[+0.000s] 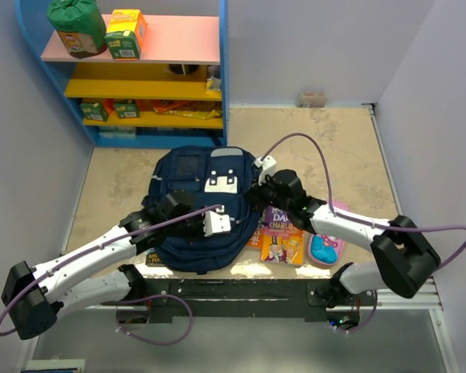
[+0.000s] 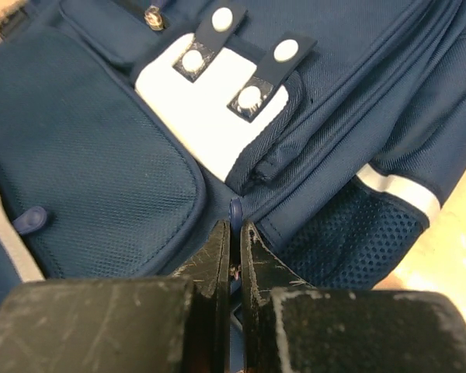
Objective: Pack the student bag
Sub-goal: Unzip the student bag at the center of the board.
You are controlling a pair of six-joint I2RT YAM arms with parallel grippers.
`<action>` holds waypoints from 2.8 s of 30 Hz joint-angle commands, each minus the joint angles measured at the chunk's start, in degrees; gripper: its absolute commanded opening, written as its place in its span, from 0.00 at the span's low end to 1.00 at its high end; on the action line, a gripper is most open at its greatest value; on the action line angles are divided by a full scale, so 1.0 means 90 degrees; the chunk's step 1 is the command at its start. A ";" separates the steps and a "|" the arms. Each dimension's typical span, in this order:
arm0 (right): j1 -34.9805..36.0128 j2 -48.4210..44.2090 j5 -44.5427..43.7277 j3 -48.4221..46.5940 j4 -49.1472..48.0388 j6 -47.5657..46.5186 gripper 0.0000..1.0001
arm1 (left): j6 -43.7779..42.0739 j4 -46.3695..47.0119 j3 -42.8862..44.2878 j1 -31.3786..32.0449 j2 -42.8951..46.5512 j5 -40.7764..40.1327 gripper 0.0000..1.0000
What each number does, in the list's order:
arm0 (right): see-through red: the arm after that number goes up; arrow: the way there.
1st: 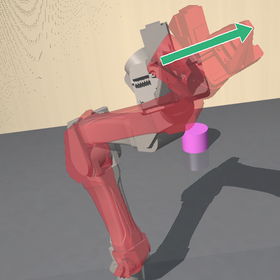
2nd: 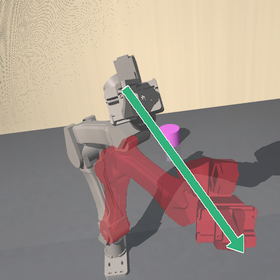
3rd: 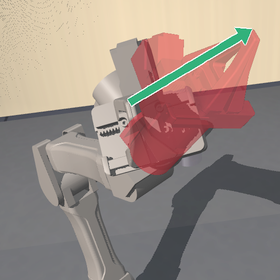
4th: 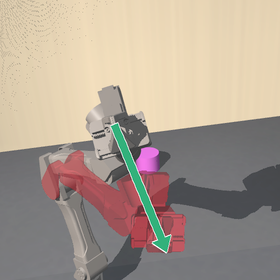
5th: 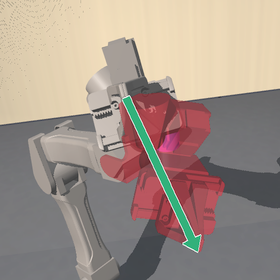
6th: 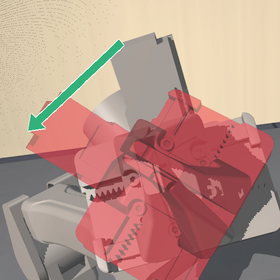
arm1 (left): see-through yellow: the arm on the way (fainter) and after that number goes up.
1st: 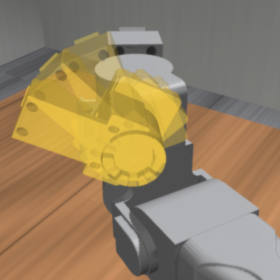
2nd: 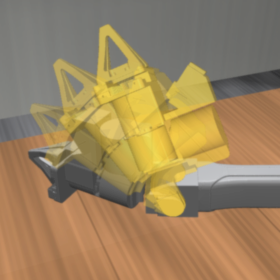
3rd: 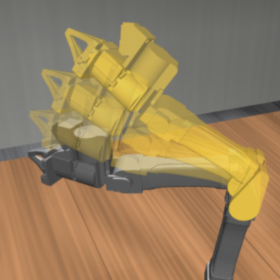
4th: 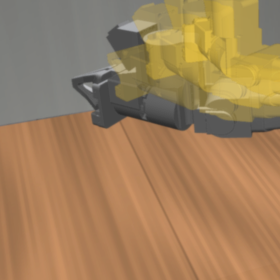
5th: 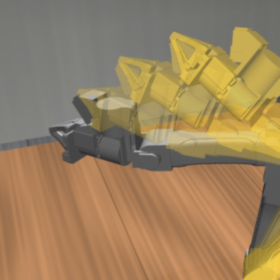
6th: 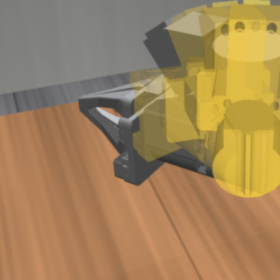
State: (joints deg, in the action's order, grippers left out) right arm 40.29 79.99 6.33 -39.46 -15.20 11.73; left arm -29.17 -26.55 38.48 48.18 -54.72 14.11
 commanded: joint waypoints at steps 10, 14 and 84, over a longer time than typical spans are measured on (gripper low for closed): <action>-0.0043 -0.1982 -0.0157 0.1796 -0.2334 0.1675 0.00 | 0.1502 0.1006 0.0539 -0.0382 -0.0150 -0.0640 0.00; -0.0034 -0.2490 -0.0010 0.2148 -0.2675 0.1968 0.00 | 0.1737 0.1123 0.0569 -0.0549 -0.0258 -0.0591 0.00; 0.5093 0.2110 -0.2739 -0.2344 -0.2172 -0.2175 0.26 | 0.2881 0.0314 0.5021 -0.0939 -0.3852 0.1275 0.00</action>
State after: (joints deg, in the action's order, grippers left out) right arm 81.89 101.10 -23.05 -55.35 -33.65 -12.47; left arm -1.85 -41.74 77.03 40.53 -89.89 27.14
